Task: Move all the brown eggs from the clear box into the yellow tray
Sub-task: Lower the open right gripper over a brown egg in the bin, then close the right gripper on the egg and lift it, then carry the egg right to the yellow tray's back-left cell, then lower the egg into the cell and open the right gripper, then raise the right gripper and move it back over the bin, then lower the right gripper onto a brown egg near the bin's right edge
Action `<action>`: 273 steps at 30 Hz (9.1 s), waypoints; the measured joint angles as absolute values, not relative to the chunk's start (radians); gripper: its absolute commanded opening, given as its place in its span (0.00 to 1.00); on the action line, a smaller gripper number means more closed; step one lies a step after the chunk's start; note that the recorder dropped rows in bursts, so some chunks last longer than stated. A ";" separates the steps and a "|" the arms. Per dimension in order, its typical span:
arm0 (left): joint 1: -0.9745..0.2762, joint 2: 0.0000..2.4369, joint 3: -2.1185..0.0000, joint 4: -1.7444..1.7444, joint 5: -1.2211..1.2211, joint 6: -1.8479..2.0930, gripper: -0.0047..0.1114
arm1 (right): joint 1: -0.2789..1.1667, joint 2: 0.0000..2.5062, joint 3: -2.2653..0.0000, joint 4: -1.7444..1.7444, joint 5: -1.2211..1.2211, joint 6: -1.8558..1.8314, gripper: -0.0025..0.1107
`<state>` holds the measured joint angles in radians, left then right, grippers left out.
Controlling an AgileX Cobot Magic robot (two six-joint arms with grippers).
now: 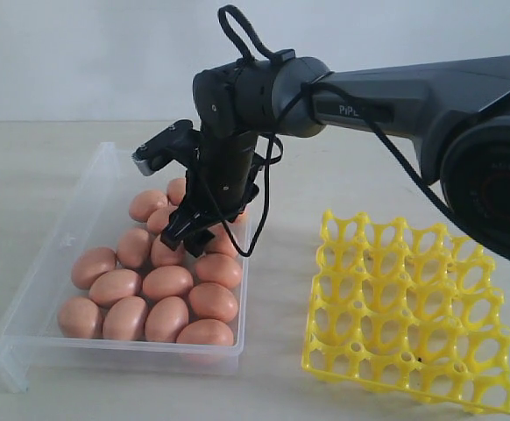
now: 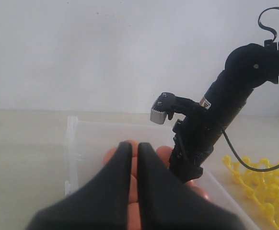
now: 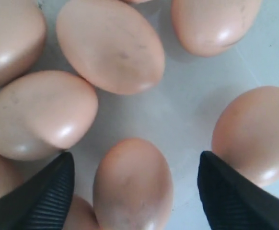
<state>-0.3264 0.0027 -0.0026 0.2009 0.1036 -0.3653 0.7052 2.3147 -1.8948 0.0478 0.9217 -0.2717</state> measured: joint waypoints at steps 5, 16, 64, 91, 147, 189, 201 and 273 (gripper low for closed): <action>-0.326 0.003 -0.003 0.201 0.104 -0.365 0.08 | 0.705 2.315 -1.895 0.050 0.950 -0.215 0.53; -0.326 0.003 -0.003 0.201 0.104 -0.365 0.08 | 0.705 2.315 -1.895 0.054 0.968 -0.210 0.46; -0.326 0.003 -0.003 0.201 0.104 -0.365 0.08 | 0.688 2.017 -1.645 0.000 0.424 -0.048 0.02; -0.326 0.003 -0.003 0.201 0.104 -0.365 0.08 | 0.595 1.582 -0.571 0.254 -0.886 -0.075 0.02; -0.326 0.003 -0.003 0.201 0.104 -0.365 0.08 | 0.538 1.876 -0.531 0.291 -1.020 0.160 0.02; -0.326 0.003 -0.003 0.201 0.104 -0.365 0.08 | 0.536 1.980 -0.568 0.241 -1.030 0.116 0.02; -0.326 0.003 -0.003 0.201 0.104 -0.365 0.08 | 0.536 1.980 -0.568 0.271 -1.021 0.120 0.43; -0.326 0.003 -0.003 0.201 0.104 -0.365 0.08 | 0.618 2.372 -2.060 0.061 0.934 -0.034 0.43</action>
